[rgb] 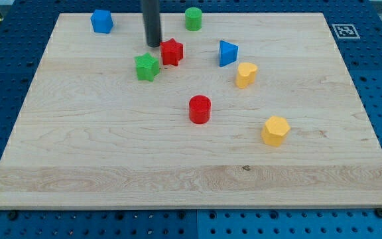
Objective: Push red star to the blue triangle
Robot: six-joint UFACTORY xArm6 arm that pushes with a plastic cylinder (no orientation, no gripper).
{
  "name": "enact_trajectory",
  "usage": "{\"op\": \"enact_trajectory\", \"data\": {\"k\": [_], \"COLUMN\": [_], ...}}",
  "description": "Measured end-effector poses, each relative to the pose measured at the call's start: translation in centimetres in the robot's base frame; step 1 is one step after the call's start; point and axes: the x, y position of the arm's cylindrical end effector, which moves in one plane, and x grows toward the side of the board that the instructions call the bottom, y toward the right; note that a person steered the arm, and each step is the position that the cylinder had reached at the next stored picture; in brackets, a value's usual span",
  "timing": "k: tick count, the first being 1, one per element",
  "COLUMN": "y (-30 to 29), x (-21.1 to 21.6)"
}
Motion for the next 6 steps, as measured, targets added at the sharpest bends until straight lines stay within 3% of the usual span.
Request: {"op": "enact_trajectory", "data": {"k": [2, 6], "y": [-0.8, 10.2], "x": [2.8, 3.5]}}
